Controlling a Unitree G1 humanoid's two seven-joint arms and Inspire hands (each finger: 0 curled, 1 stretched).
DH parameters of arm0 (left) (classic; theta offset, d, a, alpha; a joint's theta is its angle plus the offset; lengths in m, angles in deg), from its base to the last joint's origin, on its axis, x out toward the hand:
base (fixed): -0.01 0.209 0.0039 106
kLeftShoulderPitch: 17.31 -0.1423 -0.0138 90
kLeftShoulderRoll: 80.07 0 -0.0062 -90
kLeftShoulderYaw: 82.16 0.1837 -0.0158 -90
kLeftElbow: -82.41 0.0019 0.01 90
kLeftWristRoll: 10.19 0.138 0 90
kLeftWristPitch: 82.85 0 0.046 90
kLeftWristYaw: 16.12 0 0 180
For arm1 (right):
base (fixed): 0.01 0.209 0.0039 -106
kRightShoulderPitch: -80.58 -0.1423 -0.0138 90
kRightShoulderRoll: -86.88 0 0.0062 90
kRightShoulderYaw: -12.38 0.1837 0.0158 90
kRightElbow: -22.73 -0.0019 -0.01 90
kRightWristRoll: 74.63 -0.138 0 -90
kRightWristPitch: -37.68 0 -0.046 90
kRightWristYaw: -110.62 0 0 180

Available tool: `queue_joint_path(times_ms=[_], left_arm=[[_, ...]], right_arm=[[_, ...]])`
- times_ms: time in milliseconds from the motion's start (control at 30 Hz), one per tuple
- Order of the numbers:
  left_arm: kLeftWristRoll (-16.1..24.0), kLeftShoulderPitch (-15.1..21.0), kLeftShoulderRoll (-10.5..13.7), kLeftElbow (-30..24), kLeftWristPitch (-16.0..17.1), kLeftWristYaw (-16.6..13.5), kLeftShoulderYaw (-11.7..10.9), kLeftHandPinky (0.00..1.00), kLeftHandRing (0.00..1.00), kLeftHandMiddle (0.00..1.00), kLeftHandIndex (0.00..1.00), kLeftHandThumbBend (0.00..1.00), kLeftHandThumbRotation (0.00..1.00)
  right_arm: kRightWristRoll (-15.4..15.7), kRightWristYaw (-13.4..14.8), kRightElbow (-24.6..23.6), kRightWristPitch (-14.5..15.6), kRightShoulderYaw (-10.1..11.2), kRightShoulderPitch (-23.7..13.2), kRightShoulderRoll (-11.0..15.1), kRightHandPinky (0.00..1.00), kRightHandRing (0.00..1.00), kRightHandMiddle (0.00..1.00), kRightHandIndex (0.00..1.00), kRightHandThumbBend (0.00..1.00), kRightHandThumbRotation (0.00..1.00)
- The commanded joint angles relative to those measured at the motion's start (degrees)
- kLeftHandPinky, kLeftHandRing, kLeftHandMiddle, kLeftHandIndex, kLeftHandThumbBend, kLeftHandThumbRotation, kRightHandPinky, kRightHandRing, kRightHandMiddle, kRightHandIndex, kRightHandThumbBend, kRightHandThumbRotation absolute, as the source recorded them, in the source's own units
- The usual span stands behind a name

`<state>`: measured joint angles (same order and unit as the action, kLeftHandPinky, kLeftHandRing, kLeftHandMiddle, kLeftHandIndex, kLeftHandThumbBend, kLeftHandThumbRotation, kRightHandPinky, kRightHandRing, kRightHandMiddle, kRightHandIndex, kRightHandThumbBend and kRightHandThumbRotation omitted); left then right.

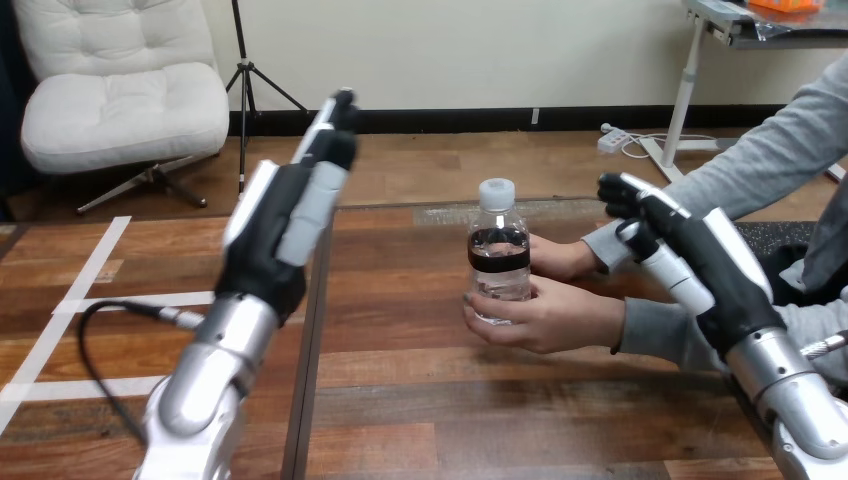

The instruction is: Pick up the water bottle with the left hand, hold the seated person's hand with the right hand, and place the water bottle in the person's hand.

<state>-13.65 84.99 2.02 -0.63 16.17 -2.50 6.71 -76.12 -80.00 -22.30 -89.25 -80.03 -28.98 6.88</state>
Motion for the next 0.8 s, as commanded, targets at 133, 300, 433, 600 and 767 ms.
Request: queue_joint_path(times_ms=[133,300,433,600,767], left_arm=[[-3.07,-3.57,0.06,-6.30,3.36,0.76,-1.54,1.00,1.00,1.00,1.00,0.87,1.00],[-3.71,-6.44,0.09,-8.53,4.32,0.96,-2.05,1.00,1.00,1.00,1.00,0.88,1.00],[-4.19,-8.31,0.04,-10.03,4.80,1.06,-2.33,1.00,1.00,1.00,1.00,0.89,0.98],[-5.84,-11.30,-0.53,-13.07,4.86,1.33,-2.55,1.00,1.00,1.00,1.00,0.90,0.96],[-7.30,-14.11,-1.06,-15.79,4.96,1.54,-2.49,1.00,1.00,1.00,0.99,0.89,0.95]], right_arm=[[-8.68,-4.45,-11.76,-0.15,4.54,1.83,-2.82,0.89,0.91,0.92,0.91,1.00,1.00],[-13.23,-6.38,-18.23,2.63,5.03,5.00,-4.77,0.91,0.91,0.91,0.90,1.00,1.00],[-15.61,-6.57,-23.58,6.30,4.93,7.47,-5.76,0.92,0.91,0.90,0.89,1.00,1.00],[-18.00,-6.54,-31.08,10.97,4.12,10.91,-6.82,0.90,0.90,0.89,0.88,1.00,1.00],[-19.19,-6.34,-37.29,14.51,3.19,13.67,-7.81,0.89,0.90,0.89,0.88,1.00,1.00]])
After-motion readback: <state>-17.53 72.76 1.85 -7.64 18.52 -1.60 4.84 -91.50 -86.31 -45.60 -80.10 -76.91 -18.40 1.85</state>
